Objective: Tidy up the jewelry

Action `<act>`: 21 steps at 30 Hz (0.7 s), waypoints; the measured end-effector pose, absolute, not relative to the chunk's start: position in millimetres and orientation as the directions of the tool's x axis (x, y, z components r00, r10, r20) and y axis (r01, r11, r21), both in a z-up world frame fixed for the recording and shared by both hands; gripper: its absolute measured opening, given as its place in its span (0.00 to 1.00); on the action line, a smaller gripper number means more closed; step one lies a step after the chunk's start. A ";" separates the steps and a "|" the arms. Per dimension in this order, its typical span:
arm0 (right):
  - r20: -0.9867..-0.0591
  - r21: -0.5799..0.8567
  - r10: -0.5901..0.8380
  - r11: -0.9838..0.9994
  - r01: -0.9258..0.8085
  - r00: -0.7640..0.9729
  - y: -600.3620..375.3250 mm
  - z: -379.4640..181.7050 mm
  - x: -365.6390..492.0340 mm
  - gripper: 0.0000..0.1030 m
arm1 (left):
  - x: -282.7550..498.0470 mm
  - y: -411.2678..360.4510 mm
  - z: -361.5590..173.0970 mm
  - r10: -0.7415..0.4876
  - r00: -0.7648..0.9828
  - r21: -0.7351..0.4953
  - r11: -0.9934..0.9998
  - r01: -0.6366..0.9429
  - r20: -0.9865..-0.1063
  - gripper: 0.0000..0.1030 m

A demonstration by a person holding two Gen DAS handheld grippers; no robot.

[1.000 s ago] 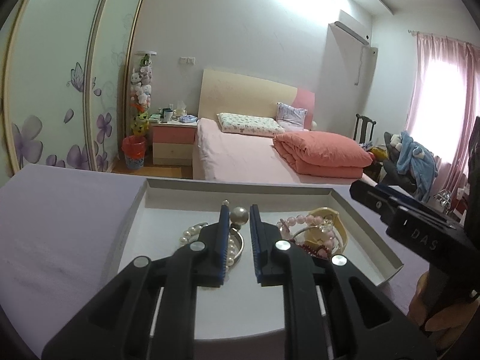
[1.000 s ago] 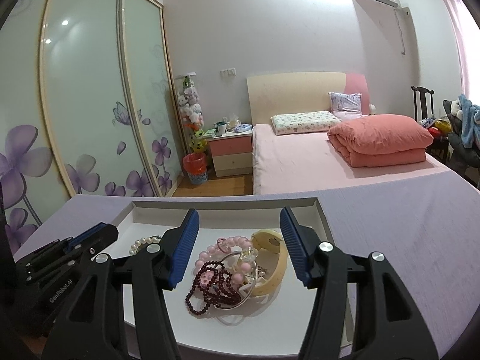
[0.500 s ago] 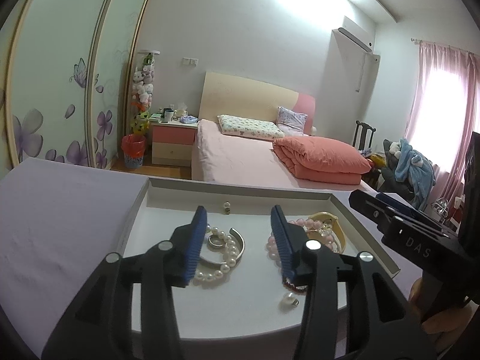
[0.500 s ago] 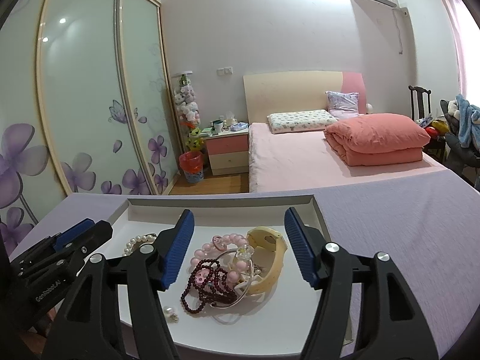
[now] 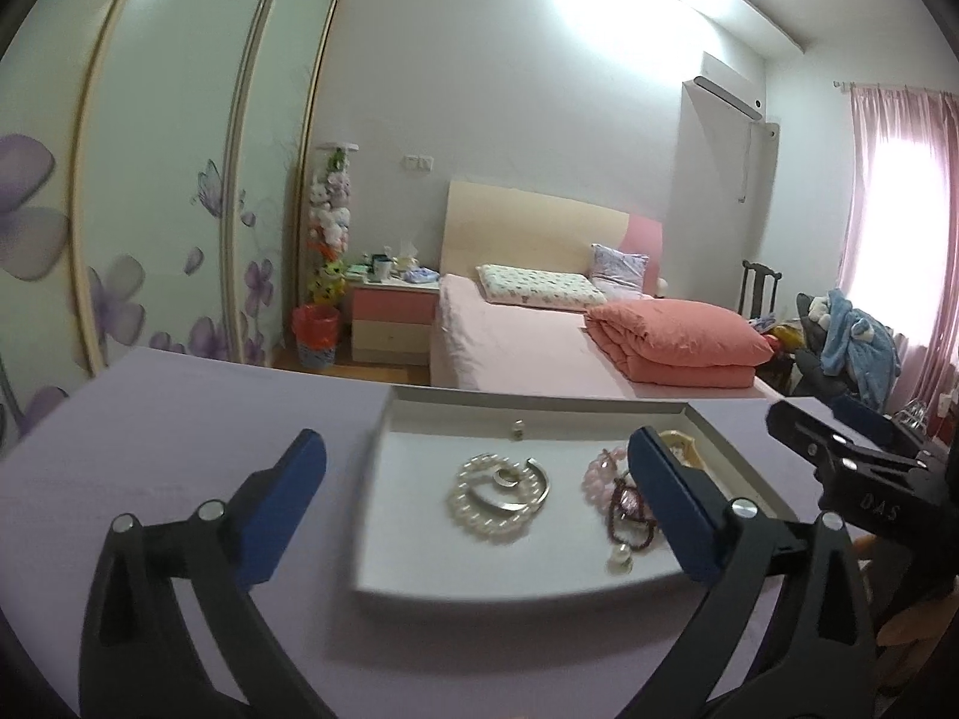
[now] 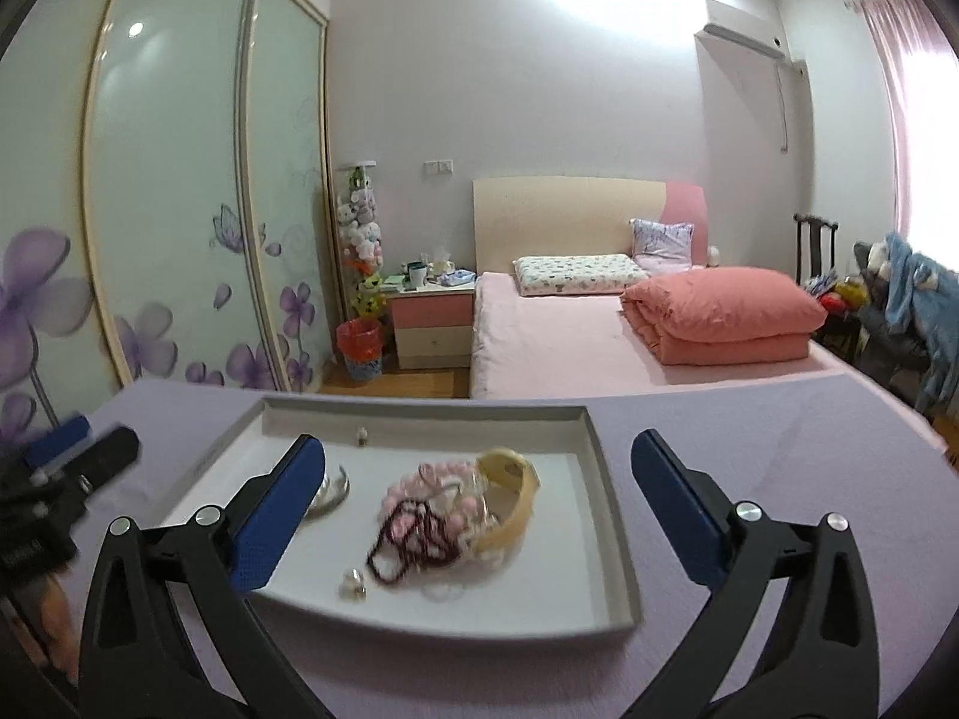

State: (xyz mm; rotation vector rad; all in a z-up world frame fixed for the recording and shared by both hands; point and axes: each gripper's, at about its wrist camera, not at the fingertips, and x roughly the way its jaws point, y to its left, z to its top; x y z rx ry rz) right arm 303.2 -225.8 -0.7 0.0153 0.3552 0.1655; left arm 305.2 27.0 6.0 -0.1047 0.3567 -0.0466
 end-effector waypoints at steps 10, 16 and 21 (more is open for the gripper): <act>-0.370 0.018 0.192 0.980 -0.200 0.909 -222.0 -1.2 240.9 0.98 | 227.3 43.2 9.2 -0.017 0.942 -0.069 0.998 -0.006 -0.335 0.96; -0.376 0.021 0.203 0.977 -0.211 0.904 -220.4 -5.8 208.1 0.98 | 190.5 43.6 4.8 -0.033 0.944 -0.063 0.998 0.013 -0.328 0.96; -0.377 0.001 0.195 0.978 -0.210 0.906 -215.3 -10.2 190.3 0.98 | 172.6 41.3 3.2 -0.067 0.942 -0.085 0.996 0.042 -0.327 0.96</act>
